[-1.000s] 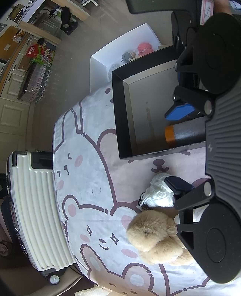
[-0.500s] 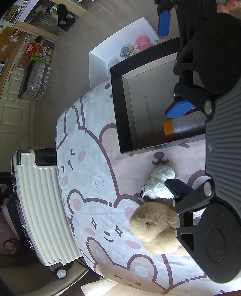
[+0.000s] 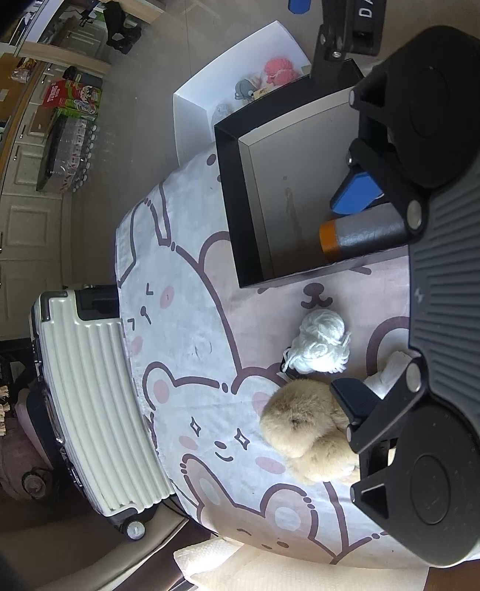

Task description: Organize objects

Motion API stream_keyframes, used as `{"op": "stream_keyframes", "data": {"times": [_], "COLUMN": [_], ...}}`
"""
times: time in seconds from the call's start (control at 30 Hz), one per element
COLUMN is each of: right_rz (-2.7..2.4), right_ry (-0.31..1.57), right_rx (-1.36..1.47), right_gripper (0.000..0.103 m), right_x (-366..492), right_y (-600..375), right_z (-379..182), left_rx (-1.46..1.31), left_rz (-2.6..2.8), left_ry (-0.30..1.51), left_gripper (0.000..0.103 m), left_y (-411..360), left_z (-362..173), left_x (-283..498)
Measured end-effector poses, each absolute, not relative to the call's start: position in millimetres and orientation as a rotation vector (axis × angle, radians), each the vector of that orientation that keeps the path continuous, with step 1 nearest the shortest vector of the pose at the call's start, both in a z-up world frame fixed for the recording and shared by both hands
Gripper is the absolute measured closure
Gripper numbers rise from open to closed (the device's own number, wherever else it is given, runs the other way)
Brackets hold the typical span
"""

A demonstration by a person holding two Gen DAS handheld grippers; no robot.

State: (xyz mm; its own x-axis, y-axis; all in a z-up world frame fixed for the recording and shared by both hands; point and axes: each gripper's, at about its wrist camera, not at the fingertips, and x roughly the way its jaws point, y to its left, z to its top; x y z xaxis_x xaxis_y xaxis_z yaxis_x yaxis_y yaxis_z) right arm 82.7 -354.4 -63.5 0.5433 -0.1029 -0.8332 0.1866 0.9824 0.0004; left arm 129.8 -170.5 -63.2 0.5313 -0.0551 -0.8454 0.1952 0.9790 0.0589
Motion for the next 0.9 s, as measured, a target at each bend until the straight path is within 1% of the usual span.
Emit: {"op": "stream_keyframes", "data": {"times": [0.1,0.17,0.9], "right_rz": [-0.184,-0.187,-0.234], "right_ry": [0.968,0.962,0.928], "right_rx": [0.098,0.097,0.098], "right_gripper": [0.002,0.0,0.0], "right_x": [78,75,56], "right_y": [-357,-358,-370], "right_z": [-60,-57,-46], "left_rx": [0.147,0.142,0.126], "left_rz": [-0.142,-0.147,-0.15], "left_ry": [1.002,1.008,0.998], "left_gripper": [0.002,0.0,0.0], "left_y": [-167,-166,-168], "left_z": [-61,-61,-52], "left_x": [127,125,117]}}
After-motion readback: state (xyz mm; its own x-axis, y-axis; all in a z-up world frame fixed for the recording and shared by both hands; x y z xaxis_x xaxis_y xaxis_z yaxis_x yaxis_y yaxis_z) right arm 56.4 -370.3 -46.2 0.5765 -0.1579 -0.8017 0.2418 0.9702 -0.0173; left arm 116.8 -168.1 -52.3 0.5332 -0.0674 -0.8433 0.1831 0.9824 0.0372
